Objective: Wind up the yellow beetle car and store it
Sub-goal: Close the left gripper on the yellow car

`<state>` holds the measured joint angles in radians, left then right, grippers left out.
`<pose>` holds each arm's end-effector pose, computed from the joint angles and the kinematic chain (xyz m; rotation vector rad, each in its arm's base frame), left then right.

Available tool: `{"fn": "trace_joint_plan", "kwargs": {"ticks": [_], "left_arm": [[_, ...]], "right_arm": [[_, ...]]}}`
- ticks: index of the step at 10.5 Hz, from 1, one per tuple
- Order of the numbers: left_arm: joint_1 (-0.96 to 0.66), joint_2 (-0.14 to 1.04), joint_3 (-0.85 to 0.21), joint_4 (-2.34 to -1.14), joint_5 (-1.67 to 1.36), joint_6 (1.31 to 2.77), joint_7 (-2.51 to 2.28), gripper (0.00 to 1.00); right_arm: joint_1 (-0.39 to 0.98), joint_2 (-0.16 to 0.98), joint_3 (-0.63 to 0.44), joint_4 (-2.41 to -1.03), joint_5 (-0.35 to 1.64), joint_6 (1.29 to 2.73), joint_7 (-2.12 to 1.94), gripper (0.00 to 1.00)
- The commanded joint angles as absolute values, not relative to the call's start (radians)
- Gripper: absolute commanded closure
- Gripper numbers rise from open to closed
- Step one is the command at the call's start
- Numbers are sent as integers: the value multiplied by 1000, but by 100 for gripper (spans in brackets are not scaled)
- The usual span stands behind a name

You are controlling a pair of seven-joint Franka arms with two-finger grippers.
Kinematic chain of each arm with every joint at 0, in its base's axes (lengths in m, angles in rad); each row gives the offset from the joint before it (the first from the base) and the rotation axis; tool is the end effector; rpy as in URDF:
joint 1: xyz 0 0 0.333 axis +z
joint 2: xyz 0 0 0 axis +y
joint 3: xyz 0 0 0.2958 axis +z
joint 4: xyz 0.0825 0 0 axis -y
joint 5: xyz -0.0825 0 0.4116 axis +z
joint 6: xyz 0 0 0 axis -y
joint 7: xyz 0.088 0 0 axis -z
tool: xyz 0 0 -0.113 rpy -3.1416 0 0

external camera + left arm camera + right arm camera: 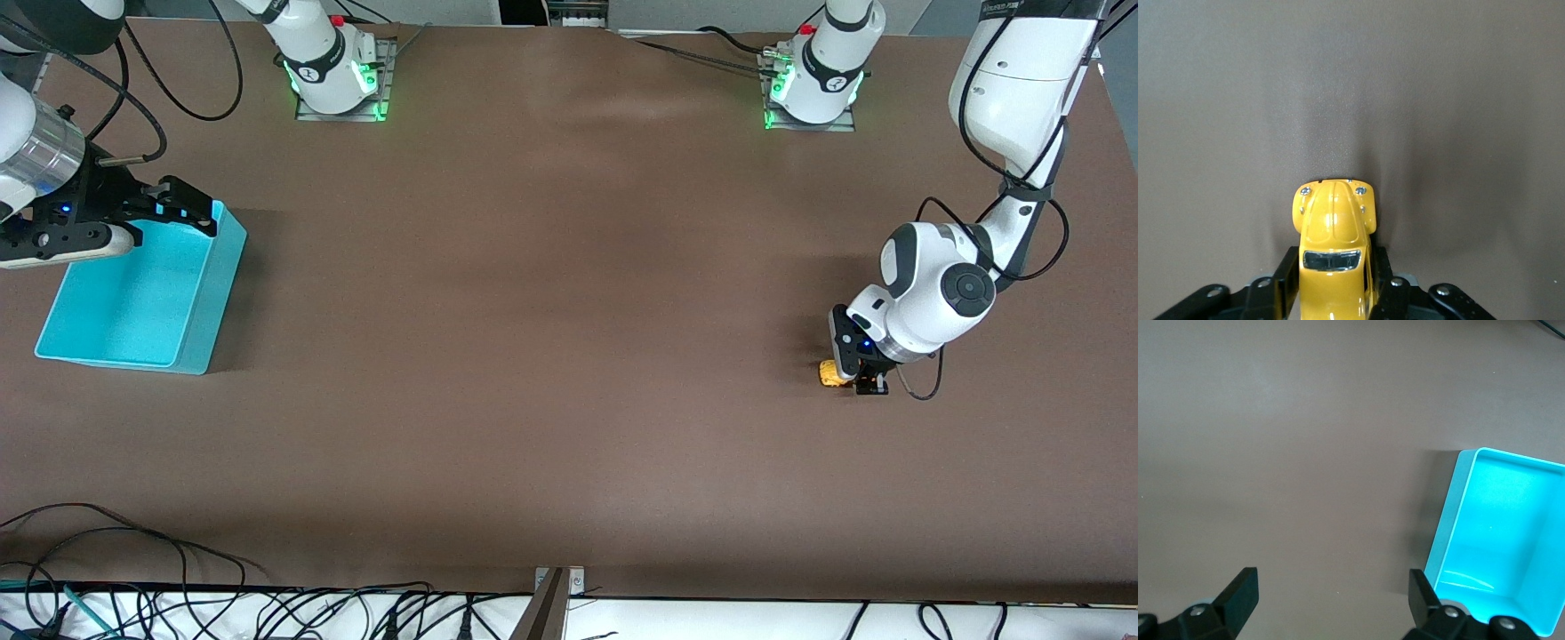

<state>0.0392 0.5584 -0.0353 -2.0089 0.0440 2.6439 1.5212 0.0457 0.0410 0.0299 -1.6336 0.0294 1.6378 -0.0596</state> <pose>0.6160 0.0009 0.1337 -2.2045 2.1571 -0.0819 0.5944 0.0479 0.5485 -3.1040 -0.2062 0.0576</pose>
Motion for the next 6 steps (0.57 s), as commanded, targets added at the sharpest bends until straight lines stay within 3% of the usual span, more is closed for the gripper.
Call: {"fn": "trace_joint_plan", "kwargs": {"ticks": [1,4,5,6], "left_arm": [[41,575,-29,-1991,71,2645,1536,90],[38,575,-31,-1990,78,2645,1537,92],[40,577,-31,-1985,137,2645,1534,99],[40,577,-31,-1983,161,2645,1528,99]], "right_arm": [[43,48,31,-1612,31,1626,-78,0],[44,48,31,-1612,31,1626,-78,0],[44,48,31,-1612,31,1626,-78,0],[44,48,31,-1612,31,1626,-78,0]]}}
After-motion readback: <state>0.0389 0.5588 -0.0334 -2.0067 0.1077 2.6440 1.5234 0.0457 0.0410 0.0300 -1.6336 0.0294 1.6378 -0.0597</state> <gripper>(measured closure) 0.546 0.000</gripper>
